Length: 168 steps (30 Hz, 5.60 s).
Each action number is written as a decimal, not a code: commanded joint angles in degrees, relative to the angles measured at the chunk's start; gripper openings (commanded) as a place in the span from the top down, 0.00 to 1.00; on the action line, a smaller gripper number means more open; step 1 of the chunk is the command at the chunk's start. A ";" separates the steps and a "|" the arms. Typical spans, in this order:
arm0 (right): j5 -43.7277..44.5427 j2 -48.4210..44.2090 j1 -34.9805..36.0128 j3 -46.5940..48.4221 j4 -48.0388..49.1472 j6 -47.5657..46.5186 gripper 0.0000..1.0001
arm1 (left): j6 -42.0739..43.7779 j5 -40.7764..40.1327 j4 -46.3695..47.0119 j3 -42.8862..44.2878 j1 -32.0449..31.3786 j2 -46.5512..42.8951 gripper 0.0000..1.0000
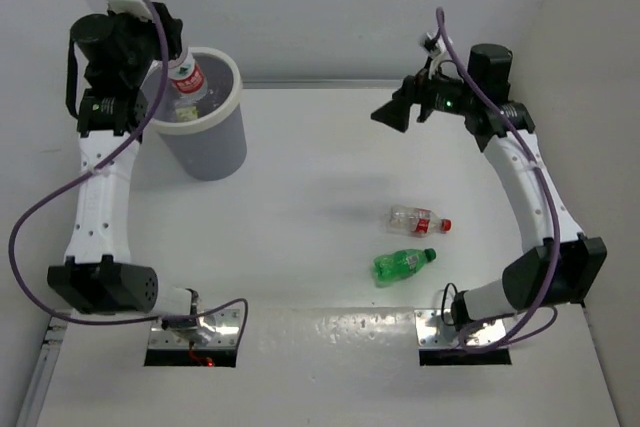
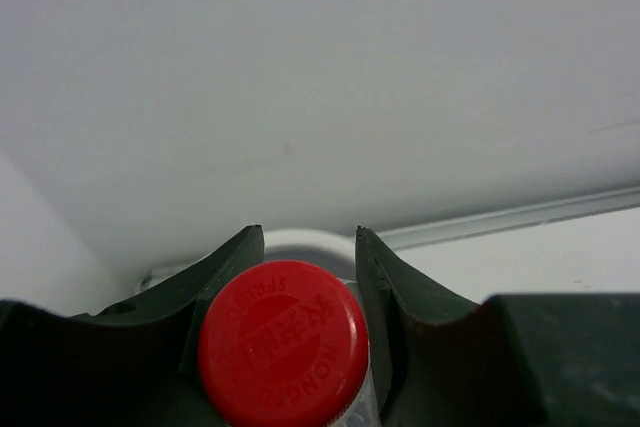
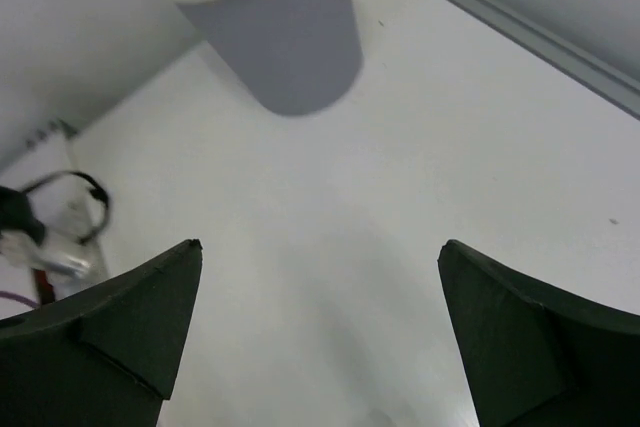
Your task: Put the plastic bottles in the bin
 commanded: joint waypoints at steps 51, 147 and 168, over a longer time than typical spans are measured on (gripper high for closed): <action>5.82 21.52 11.42 28.92 -51.56 -21.01 1.00 | 39.19 25.39 -3.55 -25.54 -8.99 -26.02 0.08; 9.82 -9.05 -11.16 -7.31 -23.16 -29.79 0.01 | -1.43 -9.91 -17.89 24.93 -3.21 21.08 1.00; 22.64 -21.62 9.04 -39.22 -45.61 -85.89 0.01 | -5.50 1.19 -15.87 12.61 -0.74 10.37 0.00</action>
